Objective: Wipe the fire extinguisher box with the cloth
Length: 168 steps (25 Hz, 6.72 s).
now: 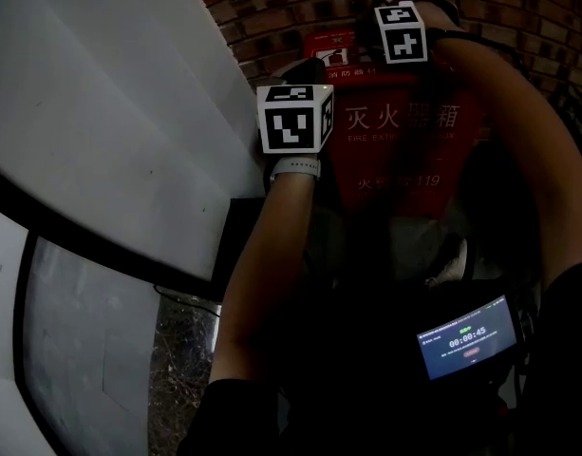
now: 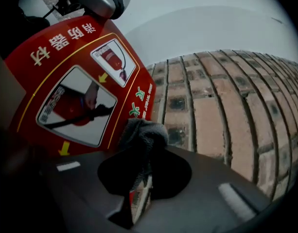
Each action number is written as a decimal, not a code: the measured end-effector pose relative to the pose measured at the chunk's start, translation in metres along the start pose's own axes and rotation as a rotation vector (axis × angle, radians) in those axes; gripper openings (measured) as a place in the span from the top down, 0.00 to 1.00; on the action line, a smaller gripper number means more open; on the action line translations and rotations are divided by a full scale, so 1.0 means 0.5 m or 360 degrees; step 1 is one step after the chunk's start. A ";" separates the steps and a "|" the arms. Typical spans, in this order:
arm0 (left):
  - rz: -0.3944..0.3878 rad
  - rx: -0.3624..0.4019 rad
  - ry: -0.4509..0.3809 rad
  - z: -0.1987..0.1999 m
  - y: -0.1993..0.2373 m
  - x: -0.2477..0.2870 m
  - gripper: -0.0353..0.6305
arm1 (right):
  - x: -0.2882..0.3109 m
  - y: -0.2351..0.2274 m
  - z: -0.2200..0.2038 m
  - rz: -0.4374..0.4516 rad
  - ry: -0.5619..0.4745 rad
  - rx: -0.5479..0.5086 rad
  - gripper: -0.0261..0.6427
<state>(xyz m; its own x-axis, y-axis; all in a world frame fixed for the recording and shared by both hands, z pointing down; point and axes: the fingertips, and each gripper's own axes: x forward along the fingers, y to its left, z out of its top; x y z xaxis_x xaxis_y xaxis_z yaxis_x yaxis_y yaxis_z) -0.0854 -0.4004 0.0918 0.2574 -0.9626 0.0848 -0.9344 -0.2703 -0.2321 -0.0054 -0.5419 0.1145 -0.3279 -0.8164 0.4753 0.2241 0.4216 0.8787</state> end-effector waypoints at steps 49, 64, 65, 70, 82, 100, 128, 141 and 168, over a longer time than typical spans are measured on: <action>0.0026 -0.0101 -0.0055 0.004 -0.001 -0.031 0.94 | -0.118 -0.051 0.109 -0.0150 -0.0175 -0.0045 0.91; -0.0043 -0.0093 -0.0070 -0.017 0.002 -0.021 0.94 | 0.006 -0.002 0.239 -0.0030 -0.0165 -0.0289 0.91; -0.0040 -0.0095 -0.0070 -0.017 0.002 -0.021 0.94 | 0.006 -0.001 0.239 -0.0029 -0.0166 -0.0293 0.91; -0.0014 -0.0071 -0.0073 -0.012 0.002 -0.020 0.94 | -0.001 0.002 0.223 -0.0017 -0.0166 -0.0249 0.92; -0.0089 -0.0057 -0.0059 0.013 -0.087 -0.006 0.94 | -0.049 0.035 0.095 0.0019 -0.0093 -0.0141 0.92; -0.0176 0.0001 -0.0023 0.044 -0.218 0.052 0.94 | -0.092 0.059 -0.076 -0.0007 -0.0038 -0.0025 0.92; -0.0222 0.0118 0.0028 0.056 -0.315 0.082 0.94 | -0.165 0.108 -0.334 -0.0001 0.0281 0.0019 0.92; -0.0039 0.0025 -0.0029 0.051 -0.135 -0.036 0.94 | -0.208 0.012 -0.094 -0.0116 0.0028 0.0048 0.91; -0.0061 -0.0143 -0.0092 -0.044 0.002 -0.087 0.94 | -0.054 0.031 0.278 0.0072 -0.0212 -0.0188 0.92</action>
<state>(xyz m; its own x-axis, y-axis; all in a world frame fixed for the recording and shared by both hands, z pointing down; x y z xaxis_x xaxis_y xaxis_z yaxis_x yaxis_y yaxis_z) -0.1031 -0.3584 0.1093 0.3050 -0.9517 0.0351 -0.9411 -0.3068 -0.1419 -0.1206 -0.4585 0.1214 -0.4317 -0.7350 0.5229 0.3450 0.4011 0.8486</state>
